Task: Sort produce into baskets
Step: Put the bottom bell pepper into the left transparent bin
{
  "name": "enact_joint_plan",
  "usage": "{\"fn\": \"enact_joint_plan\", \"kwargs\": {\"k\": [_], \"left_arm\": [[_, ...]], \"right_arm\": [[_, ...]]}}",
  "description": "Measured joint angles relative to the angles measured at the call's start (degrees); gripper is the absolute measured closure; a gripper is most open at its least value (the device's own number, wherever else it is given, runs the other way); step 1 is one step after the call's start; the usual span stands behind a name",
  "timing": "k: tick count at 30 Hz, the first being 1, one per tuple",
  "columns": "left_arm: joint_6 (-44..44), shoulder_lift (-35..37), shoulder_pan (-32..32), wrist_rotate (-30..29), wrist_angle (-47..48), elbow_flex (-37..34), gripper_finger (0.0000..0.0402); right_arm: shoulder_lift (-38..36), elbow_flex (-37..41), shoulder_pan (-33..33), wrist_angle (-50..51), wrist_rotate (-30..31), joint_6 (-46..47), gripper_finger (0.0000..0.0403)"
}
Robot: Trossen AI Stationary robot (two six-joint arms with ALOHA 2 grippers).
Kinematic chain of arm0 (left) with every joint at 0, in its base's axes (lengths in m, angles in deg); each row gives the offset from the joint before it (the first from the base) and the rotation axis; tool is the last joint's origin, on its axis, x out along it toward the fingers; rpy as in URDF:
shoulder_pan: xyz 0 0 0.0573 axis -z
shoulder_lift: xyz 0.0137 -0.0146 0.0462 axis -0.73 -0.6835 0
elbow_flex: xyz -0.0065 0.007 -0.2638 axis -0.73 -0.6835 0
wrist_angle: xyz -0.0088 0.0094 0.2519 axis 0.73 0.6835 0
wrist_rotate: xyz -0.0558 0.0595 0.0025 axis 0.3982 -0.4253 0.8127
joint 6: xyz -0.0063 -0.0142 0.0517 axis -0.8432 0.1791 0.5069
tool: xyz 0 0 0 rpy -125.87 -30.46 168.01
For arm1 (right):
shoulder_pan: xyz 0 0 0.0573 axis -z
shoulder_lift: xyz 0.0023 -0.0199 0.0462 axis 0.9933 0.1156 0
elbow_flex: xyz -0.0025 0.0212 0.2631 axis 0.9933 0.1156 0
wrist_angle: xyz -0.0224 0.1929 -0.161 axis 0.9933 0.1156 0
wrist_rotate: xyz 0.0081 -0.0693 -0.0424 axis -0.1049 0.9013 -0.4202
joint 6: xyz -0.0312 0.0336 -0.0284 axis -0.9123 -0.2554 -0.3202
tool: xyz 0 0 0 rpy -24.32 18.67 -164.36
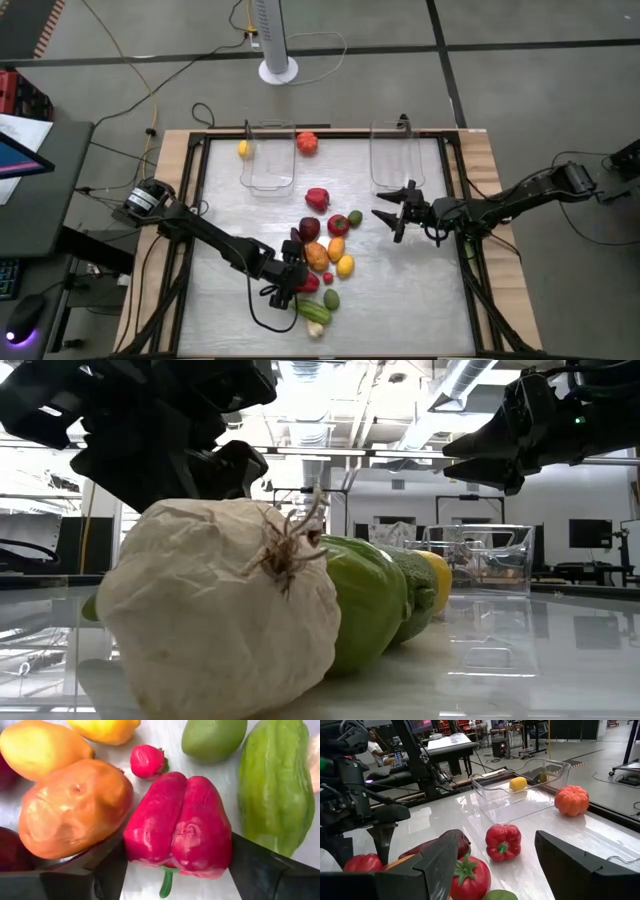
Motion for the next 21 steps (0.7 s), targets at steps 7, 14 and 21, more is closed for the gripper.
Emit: {"fn": "enact_joint_plan", "kwargs": {"k": [7, 14, 21], "left_arm": [[1.3, 3.7, -0.2, -4.6, 12.4, 6.0, 0.0126], [0.4, 12.1, -2.7, -25.4, 24.9, 9.6, 0.0125], [-8.3, 18.1, -13.8, -40.1, 37.3, 9.5, 0.0125]], "right_arm": [[0.0, 0.0, 0.0, 0.1, 0.0, 0.3, 0.011], [0.0, 0.0, 0.0, 0.2, 0.0, 0.5, 0.011], [0.0, 0.0, 0.0, 0.2, 0.0, 0.5, 0.011]]}}
